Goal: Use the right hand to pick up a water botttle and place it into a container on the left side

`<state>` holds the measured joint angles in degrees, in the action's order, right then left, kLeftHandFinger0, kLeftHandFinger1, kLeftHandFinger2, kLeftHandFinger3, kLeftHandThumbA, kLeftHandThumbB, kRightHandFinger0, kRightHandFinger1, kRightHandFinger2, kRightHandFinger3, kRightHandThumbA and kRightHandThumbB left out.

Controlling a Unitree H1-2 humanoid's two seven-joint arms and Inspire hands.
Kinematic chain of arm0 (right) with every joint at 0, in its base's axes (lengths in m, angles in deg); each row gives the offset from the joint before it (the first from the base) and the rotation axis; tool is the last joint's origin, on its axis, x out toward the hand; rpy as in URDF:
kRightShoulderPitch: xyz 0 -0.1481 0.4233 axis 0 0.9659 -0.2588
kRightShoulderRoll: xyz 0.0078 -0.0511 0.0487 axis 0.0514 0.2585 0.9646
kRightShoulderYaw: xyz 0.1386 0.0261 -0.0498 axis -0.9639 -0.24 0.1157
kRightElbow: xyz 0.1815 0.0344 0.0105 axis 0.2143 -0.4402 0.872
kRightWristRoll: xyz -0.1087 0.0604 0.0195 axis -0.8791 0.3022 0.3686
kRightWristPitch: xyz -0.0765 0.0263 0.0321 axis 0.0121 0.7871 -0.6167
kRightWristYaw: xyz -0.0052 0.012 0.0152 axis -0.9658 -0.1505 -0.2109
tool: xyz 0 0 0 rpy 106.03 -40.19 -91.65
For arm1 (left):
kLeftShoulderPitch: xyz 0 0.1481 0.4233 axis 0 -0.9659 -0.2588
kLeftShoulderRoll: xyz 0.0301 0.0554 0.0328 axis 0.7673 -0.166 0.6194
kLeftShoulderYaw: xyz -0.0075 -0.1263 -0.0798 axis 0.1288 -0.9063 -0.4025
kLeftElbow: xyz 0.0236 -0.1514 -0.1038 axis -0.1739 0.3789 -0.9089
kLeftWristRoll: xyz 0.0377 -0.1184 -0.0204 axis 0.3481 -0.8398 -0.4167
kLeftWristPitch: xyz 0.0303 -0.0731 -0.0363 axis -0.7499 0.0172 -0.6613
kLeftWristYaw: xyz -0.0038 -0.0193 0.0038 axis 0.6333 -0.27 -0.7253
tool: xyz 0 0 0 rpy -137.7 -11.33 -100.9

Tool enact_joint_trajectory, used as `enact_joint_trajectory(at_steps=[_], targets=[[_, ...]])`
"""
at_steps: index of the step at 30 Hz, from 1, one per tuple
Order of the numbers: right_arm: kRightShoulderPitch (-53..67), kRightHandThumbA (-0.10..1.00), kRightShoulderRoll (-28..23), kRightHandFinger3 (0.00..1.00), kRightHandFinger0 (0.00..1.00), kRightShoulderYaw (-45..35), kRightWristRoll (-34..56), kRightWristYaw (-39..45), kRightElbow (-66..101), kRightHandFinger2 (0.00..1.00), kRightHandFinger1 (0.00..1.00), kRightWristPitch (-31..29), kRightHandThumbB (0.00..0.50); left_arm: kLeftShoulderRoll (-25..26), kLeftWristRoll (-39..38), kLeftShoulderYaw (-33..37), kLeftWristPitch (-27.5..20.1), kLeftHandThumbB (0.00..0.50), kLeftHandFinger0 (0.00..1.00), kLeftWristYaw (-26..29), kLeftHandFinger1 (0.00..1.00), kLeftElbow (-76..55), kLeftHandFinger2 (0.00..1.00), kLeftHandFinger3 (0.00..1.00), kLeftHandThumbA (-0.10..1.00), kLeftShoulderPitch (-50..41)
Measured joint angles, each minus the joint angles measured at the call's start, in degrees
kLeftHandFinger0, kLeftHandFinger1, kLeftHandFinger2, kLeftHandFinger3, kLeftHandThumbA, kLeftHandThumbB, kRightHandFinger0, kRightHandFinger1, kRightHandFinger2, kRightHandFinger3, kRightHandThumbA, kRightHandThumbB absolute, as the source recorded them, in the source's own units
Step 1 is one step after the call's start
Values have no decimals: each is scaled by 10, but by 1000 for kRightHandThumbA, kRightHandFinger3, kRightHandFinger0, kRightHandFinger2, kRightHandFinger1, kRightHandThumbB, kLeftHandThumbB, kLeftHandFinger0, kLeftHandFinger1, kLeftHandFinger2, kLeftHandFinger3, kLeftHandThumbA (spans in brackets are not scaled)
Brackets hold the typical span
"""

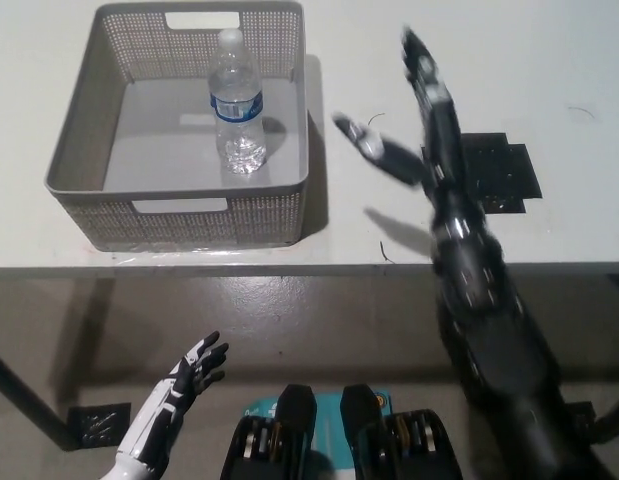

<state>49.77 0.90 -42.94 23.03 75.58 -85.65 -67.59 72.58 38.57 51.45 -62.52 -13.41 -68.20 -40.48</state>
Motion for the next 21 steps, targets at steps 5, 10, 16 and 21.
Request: enact_joint_trajectory(at_steps=[5, 10, 16, 21], targets=[[143, 1000, -16, 1000, 1000, 0, 1, 4, 100, 1000, 1000, -1, 385, 0, 0, 0, 0, 182, 1000, 0, 1000, 0, 1000, 1000, 1000, -6], [301, 1000, -44, 1000, 1000, 6, 10, 22, 195, 1000, 1000, -12, 366, 0, -1, -2, -1, 203, 1000, 0, 1000, 0, 1000, 1000, 1000, -23], [371, 1000, -63, 1000, 1000, 18, 10, 34, 192, 1000, 1000, -15, 376, 0, -1, -4, -3, 186, 1000, 0, 1000, 0, 1000, 1000, 1000, -32], [368, 1000, -60, 1000, 1000, 25, 12, 47, 179, 1000, 1000, -18, 413, 0, -4, -4, -3, 197, 1000, 0, 1000, 0, 1000, 1000, 1000, -36]])
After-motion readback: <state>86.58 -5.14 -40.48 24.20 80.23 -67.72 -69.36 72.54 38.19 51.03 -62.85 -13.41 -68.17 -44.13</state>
